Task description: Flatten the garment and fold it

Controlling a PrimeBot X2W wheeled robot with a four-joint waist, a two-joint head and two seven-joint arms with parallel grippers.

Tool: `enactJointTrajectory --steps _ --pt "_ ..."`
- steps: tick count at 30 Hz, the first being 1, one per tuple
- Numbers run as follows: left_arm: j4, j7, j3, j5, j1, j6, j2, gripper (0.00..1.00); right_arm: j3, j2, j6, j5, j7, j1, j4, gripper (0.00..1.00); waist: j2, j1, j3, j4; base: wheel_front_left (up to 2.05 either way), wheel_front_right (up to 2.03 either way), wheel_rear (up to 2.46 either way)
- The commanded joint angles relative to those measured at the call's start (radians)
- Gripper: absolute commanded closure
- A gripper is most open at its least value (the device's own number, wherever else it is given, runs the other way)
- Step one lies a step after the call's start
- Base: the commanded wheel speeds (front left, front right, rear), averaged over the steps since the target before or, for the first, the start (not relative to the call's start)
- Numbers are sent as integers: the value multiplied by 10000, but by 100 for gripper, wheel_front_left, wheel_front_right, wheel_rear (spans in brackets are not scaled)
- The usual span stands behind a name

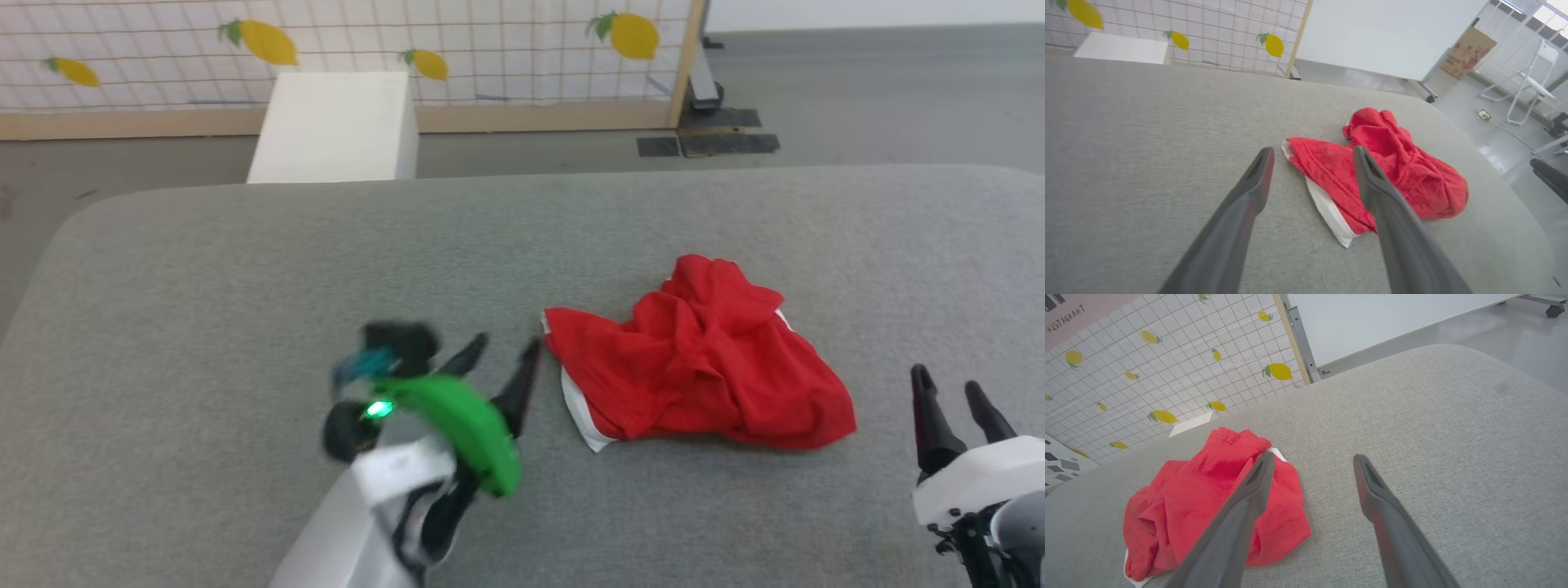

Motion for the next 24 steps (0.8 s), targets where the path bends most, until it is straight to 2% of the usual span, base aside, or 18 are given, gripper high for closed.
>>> enactJointTrajectory --steps 1,6,8,12,19,20,21,22,24 --pt "280 608 -231 -173 -484 -10 -88 0 131 0 -15 70 -34 -159 -60 0 -1 0 357 -494 0 0 0" --pt "1578 3593 -1528 -27 -1996 330 -220 0 360 0 -15 209 -128 -314 -1 0 -1 0 794 -1090 0 0 0" --pt "1983 4430 -1908 193 -2420 500 -231 0 386 0 -15 212 -198 -354 39 0 -1 0 957 -1293 0 0 0" --pt "2670 5187 -2564 808 -2949 668 -212 0 400 0 -15 242 -347 -414 137 0 -1 0 1224 -1547 0 0 0" --pt "3683 5461 -3043 1196 -2992 810 -160 0 575 1 -15 270 -524 -502 290 0 -1 0 1407 -1598 0 0 0" --pt "3731 5366 -3043 1158 -2980 763 -166 60 609 1 -15 261 -543 -511 311 0 -1 0 1420 -1535 0 0 0" --pt "3745 5195 -3005 1112 -2976 713 -169 93 640 1 -15 265 -556 -523 332 0 -1 0 1425 -1489 0 0 0" --pt "3783 5007 -2944 1018 -2962 644 -178 100 680 1 -15 269 -574 -533 358 0 -1 0 1409 -1405 0 0 0" --pt "3737 4709 -2870 867 -2971 561 -204 100 751 1 -15 273 -592 -544 402 0 -1 0 1363 -1242 0 0 0"
